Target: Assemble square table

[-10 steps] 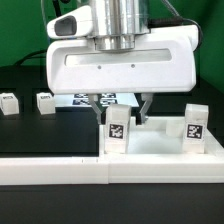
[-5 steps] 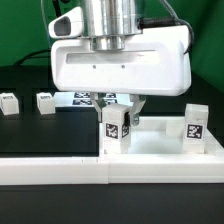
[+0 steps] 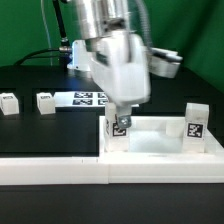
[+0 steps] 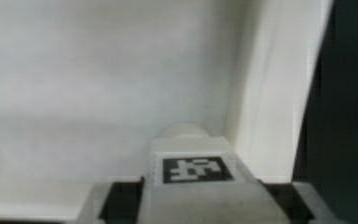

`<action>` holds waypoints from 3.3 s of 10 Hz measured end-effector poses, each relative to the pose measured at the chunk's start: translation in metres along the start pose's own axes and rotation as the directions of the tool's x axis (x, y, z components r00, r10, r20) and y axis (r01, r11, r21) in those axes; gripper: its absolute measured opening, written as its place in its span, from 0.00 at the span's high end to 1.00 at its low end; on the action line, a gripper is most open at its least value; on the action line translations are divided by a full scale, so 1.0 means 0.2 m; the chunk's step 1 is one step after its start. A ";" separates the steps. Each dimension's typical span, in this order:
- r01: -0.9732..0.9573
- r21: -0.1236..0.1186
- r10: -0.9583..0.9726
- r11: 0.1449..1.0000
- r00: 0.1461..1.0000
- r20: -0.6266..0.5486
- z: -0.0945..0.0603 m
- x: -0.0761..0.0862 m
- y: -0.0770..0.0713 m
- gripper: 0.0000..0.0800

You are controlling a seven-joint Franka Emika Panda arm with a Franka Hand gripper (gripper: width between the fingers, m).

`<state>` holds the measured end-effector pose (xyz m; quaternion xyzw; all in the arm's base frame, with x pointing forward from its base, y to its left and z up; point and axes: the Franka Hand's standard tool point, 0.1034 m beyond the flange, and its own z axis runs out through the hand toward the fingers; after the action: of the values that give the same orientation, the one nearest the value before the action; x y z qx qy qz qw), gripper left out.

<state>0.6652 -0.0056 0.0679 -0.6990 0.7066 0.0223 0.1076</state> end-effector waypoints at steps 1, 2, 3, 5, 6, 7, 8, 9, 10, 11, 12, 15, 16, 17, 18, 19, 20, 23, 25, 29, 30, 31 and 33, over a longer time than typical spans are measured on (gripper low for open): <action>-0.039 0.005 0.038 0.999 0.999 0.011 0.00 0.01 0.00 0.63; -0.090 0.004 0.090 0.996 0.996 0.010 0.00 0.01 0.01 0.63; -0.133 0.003 0.133 0.991 0.991 0.010 0.00 0.01 0.01 0.63; -0.294 0.009 0.294 0.956 0.956 0.018 0.00 0.01 0.00 0.63; -0.422 0.027 0.420 0.906 0.906 0.061 0.00 0.02 0.00 0.63; -0.448 0.018 0.446 0.894 0.893 0.060 0.00 0.02 0.00 0.63; -0.505 0.016 0.503 0.863 0.862 0.057 0.00 0.02 0.00 0.63; -0.527 0.015 0.526 0.850 0.849 0.049 0.00 0.03 0.01 0.63; -0.527 0.017 0.526 0.850 0.849 0.039 0.00 0.03 0.01 0.63; -0.527 0.017 0.526 0.850 0.849 0.038 0.00 0.03 0.01 0.59; -0.527 0.017 0.526 0.850 0.850 0.037 0.00 0.03 0.01 0.59; -0.520 0.054 0.518 0.853 0.854 0.051 -0.04 -0.03 -0.01 0.20; -0.510 0.060 0.506 0.858 0.860 0.065 -0.11 -0.09 -0.02 0.20; -0.492 0.050 0.487 0.869 0.869 0.094 -0.22 -0.19 -0.05 0.19; -0.482 0.045 0.476 0.875 0.873 0.109 -0.28 -0.23 -0.06 0.19; -0.485 0.045 0.479 0.873 0.872 0.103 -0.25 -0.22 -0.05 0.19; -0.485 0.042 0.479 0.873 0.872 0.100 -0.24 -0.21 -0.05 0.19; -0.485 0.042 0.479 0.874 0.872 0.100 -0.24 -0.21 -0.04 0.19; -0.430 0.030 0.426 0.902 0.900 0.093 -0.23 -0.25 0.03 0.19; -0.071 -0.126 0.091 0.989 0.982 0.166 -0.22 -0.24 0.23 0.19; -0.072 -0.120 0.092 0.990 0.982 0.164 -0.22 -0.24 0.22 0.19; -0.072 -0.120 0.092 0.990 0.982 0.164 -0.22 -0.24 0.23 0.19; -0.072 -0.120 0.092 0.990 0.982 0.164 -0.22 -0.24 0.23 0.19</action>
Offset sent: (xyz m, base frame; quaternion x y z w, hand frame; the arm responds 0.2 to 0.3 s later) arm 0.0000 0.0000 0.0000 0.0000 0.0000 0.1938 0.9810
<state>0.6151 0.0346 0.1147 -0.6698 0.7208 0.1261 0.1261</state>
